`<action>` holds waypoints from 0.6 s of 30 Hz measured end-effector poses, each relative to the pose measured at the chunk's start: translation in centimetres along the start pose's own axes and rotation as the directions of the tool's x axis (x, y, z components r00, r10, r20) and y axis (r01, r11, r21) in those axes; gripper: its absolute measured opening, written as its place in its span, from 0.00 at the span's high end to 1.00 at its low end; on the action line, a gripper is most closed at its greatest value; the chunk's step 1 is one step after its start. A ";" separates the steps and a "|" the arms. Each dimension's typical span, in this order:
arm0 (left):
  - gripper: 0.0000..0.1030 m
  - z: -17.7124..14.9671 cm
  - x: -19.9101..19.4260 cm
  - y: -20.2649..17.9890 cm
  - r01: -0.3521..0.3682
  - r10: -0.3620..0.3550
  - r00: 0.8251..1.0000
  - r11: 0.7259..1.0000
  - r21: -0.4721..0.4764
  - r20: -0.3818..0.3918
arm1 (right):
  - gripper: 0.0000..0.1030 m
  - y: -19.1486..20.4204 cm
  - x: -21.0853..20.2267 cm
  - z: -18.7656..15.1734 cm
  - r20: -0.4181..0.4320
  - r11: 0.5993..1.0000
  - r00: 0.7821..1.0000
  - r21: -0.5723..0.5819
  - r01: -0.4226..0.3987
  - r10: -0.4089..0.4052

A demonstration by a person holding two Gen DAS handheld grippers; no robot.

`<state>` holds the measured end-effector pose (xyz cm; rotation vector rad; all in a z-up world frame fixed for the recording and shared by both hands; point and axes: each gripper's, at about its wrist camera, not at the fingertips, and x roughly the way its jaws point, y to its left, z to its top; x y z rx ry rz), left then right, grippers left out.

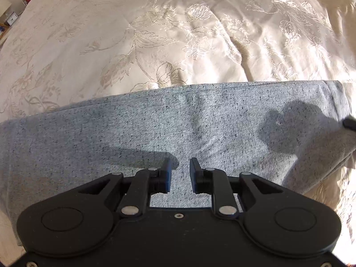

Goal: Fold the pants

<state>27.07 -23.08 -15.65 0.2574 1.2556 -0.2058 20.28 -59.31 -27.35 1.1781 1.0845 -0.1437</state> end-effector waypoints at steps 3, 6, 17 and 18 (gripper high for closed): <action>0.72 1.3 1.1 0.0 0.004 -0.004 1.000 0.999 -0.035 -0.008 | 0.85 0.2 -0.6 -0.2 0.026 0.999 1.000 -0.035 0.010 -0.009; 0.72 2.6 2.2 0.1 -0.016 0.016 1.000 0.999 -0.051 0.003 | 0.86 1.7 -2.1 -1.1 0.057 0.992 0.998 -0.126 0.027 -0.020; 0.75 5.6 3.4 0.8 -0.035 0.036 0.999 0.999 -0.035 0.032 | 0.86 8.4 -5.8 -3.3 0.143 0.947 0.990 -0.320 0.041 0.006; 0.75 5.2 2.6 1.3 -0.020 0.022 0.999 0.998 -0.053 0.043 | 0.86 8.8 -5.9 -3.5 0.151 0.943 0.989 -0.329 0.050 0.001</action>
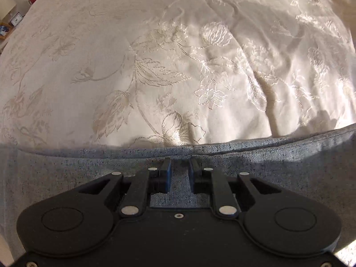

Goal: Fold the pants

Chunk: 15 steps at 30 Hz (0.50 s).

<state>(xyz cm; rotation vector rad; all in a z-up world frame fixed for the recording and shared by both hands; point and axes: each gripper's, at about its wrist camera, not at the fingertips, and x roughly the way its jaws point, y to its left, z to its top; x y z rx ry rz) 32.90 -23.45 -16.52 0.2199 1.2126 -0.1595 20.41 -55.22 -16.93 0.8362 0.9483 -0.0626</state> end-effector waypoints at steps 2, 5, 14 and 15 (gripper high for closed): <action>0.75 -1.6 -1.9 1.4 0.043 -0.043 0.999 0.998 -0.044 0.001 | 0.86 0.8 -0.3 -0.2 0.007 1.000 1.000 -0.011 0.013 -0.013; 0.75 -4.5 -3.1 2.0 0.135 -0.137 0.990 0.989 -0.063 -0.033 | 0.86 2.1 -0.6 -0.6 0.027 0.999 0.999 -0.036 0.037 -0.036; 0.75 -7.9 -1.9 2.5 0.244 -0.244 0.963 0.970 -0.016 -0.116 | 0.86 7.8 -2.6 -2.9 0.065 0.989 0.996 -0.131 0.066 -0.058; 0.75 -8.0 -2.7 3.9 0.249 -0.252 0.963 0.967 -0.050 -0.099 | 0.86 9.1 -2.9 -3.5 0.067 0.986 0.996 -0.155 0.068 -0.058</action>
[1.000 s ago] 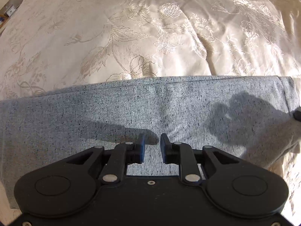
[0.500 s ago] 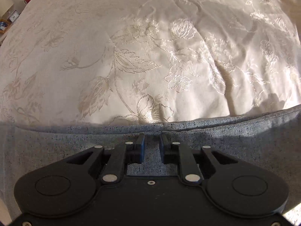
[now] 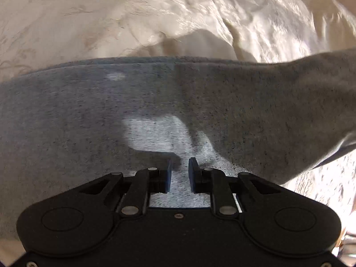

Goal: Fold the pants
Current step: 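Lay the cuff over the folded pants with the right gripper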

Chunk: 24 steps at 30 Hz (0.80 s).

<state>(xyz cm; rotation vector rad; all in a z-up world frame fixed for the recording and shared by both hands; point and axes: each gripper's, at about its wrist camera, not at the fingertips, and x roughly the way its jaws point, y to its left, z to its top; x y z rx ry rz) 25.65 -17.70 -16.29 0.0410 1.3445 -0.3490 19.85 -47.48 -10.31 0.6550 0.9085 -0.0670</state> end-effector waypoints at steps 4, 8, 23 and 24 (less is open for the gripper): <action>0.75 -1.4 -4.2 5.2 -0.028 0.032 0.998 0.997 -0.073 0.058 | 0.86 5.7 -1.0 -1.7 0.001 0.994 0.999 -0.107 -0.033 0.034; 0.75 -3.8 -7.0 10.9 -0.070 0.080 0.993 0.990 -0.119 0.082 | 0.86 12.7 -0.7 -5.3 -0.039 0.971 0.995 -0.215 -0.100 0.094; 0.75 -8.0 -9.9 20.4 -0.147 0.163 0.985 0.966 -0.213 0.058 | 0.75 26.2 13.6 -23.1 -0.309 0.881 0.951 -0.445 -0.159 0.016; 0.75 -7.7 -10.1 20.0 -0.141 0.158 0.985 0.968 -0.208 0.068 | 0.74 26.3 13.4 -23.1 -0.310 0.875 0.951 -0.456 -0.162 0.014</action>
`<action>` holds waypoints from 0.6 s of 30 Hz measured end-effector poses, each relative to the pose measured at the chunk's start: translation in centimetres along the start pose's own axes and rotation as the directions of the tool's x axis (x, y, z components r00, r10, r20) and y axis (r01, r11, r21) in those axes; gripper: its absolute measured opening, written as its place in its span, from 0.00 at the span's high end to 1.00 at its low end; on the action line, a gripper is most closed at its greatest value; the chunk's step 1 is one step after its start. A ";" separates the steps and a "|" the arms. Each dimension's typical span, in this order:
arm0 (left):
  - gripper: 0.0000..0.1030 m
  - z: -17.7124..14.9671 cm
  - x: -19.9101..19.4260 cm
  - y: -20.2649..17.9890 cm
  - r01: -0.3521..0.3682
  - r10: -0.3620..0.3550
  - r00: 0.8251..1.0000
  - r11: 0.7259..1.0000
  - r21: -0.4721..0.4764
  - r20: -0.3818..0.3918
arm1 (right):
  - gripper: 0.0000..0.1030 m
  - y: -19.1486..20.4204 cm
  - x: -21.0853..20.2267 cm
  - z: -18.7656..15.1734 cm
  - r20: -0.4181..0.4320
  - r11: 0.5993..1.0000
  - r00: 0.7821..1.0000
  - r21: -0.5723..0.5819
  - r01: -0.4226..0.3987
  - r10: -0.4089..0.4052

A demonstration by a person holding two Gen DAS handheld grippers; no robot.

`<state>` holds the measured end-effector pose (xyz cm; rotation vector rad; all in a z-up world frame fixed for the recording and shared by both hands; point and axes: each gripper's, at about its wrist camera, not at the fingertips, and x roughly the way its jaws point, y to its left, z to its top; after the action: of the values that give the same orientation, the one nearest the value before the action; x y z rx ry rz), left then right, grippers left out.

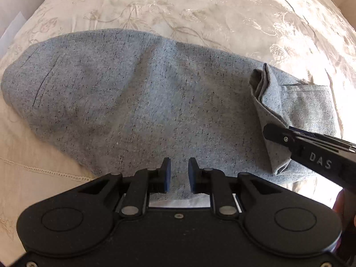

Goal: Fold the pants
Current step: 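Lay the cuff over the folded pants with the right gripper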

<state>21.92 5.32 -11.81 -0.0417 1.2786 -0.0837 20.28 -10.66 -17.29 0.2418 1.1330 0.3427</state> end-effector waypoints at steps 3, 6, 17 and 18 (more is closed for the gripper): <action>0.75 0.9 -0.6 -1.4 0.028 -0.029 0.999 0.999 0.018 0.034 | 0.66 -0.9 -2.0 0.4 0.039 0.999 0.999 -0.015 -0.035 0.036; 0.75 2.0 -0.6 -2.7 0.042 -0.043 0.997 0.999 0.012 0.056 | 0.64 -2.3 -4.4 0.5 0.085 0.995 0.992 -0.038 -0.092 0.095; 0.75 4.5 2.7 -8.4 0.019 -0.024 0.999 0.993 0.113 0.045 | 0.64 -13.1 -6.4 4.5 0.152 0.990 0.988 0.139 -0.028 0.006; 0.75 4.6 3.5 -9.1 0.014 -0.018 0.999 0.992 0.126 0.034 | 0.65 -14.3 -5.9 5.0 0.131 0.989 0.991 0.144 -0.020 0.001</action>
<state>26.97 -4.11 -13.08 0.0551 1.2354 -0.1766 24.65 -26.15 -15.45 0.3934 1.0288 0.2498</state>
